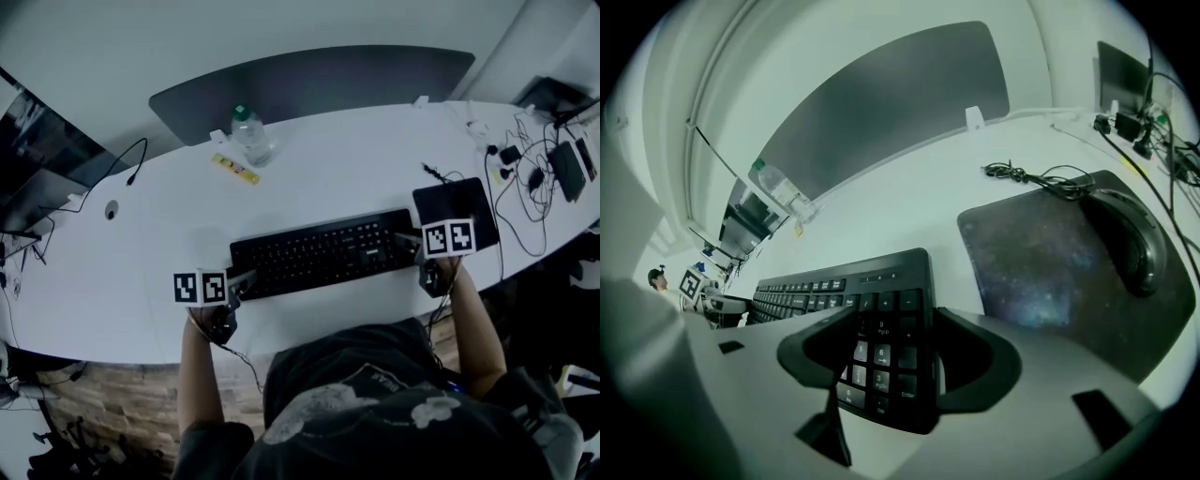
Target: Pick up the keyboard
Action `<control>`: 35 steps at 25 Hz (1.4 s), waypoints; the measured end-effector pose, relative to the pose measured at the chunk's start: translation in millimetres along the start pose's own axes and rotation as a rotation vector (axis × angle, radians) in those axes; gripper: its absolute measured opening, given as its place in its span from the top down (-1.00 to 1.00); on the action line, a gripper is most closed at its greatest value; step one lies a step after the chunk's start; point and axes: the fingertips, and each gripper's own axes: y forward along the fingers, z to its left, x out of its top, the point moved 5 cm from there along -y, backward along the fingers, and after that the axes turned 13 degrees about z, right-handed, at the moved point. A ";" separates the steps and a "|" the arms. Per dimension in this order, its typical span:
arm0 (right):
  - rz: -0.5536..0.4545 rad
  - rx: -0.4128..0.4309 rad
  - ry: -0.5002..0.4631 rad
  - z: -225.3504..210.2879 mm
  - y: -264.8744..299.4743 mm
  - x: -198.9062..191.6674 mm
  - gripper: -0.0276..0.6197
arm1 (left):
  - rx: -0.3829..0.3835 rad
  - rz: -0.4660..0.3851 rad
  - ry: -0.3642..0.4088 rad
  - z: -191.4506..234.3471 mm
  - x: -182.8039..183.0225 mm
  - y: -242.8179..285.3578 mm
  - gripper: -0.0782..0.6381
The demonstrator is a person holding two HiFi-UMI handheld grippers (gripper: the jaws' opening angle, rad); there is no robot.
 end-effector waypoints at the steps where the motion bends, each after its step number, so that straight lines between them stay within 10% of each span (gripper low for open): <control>1: 0.001 0.001 -0.004 -0.1 0.0 -0.1 0.11 | 0.004 0.002 -0.020 -0.2 1.0 0.4 0.01; 7: 0.036 -0.041 -0.035 2.1 1.3 2.5 0.13 | 0.157 0.012 -0.002 -3.1 2.6 5.6 0.05; 35: -0.112 -0.065 -0.110 24.3 -39.8 4.2 0.16 | 0.277 -0.133 0.024 -28.3 4.0 -27.3 0.07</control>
